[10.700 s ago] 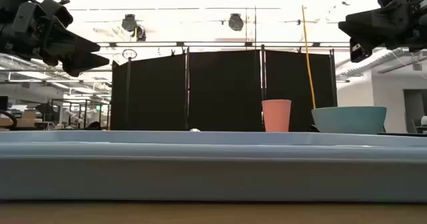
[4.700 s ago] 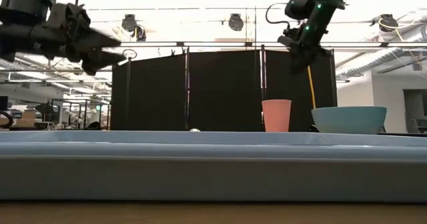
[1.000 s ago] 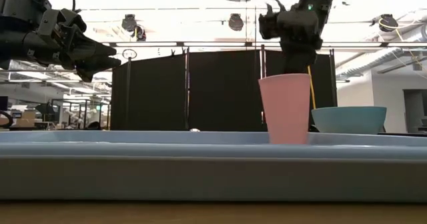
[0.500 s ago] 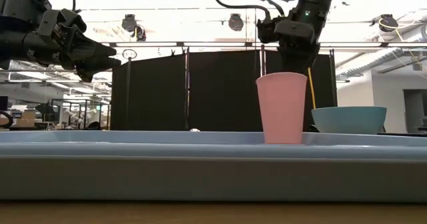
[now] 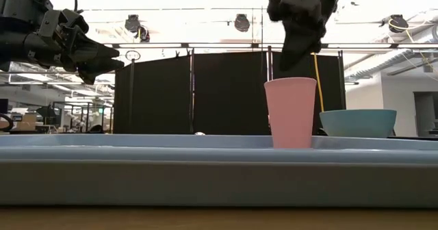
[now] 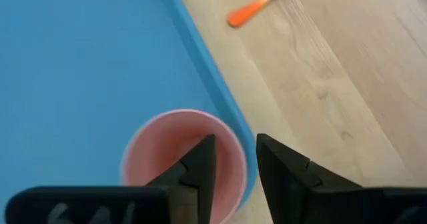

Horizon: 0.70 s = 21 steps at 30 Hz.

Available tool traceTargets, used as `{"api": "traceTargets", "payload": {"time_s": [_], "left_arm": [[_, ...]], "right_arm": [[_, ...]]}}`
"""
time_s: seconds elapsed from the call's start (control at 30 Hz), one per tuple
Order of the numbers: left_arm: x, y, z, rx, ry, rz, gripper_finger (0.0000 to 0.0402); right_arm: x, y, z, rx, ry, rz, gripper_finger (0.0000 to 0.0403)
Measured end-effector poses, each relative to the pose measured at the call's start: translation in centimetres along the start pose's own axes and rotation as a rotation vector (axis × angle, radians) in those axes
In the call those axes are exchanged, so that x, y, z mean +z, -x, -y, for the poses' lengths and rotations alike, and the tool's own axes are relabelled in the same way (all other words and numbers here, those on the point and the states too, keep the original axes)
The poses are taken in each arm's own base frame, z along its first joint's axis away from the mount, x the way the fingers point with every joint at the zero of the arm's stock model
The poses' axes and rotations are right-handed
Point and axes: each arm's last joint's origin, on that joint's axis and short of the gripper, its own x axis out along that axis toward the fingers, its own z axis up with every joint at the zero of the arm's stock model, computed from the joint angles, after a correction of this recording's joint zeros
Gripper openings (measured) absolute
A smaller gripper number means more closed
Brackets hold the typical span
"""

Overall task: Set up tray
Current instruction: Put the light blue plate on the blue serving tray below the pink cup

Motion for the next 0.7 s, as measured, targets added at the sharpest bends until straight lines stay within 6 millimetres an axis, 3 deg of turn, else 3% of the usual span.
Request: {"api": "traceTargets", "payload": {"time_s": [0.17,0.4,0.53,0.7], "left_arm": [[-0.1,0.0,0.0,0.002,0.003,-0.014,0.0200],[-0.2,0.0,-0.1,0.013,0.001,-0.018,0.0200],[-0.2,0.0,-0.1,0.013,-0.006,-0.017,0.0200],[-0.2,0.0,-0.1,0.013,-0.006,-0.016,0.0200]], "right_arm": [[-1.2,3.8,-1.4,0.174,-0.042,0.020,0.0104],[-5.3,8.4,-4.4,0.330,-0.091,-0.064,0.0093],[-8.1,8.9,-5.8,0.333,-0.140,-0.115,0.0089],[-12.5,6.9,-5.8,0.245,-0.239,-0.244,0.0095]]}}
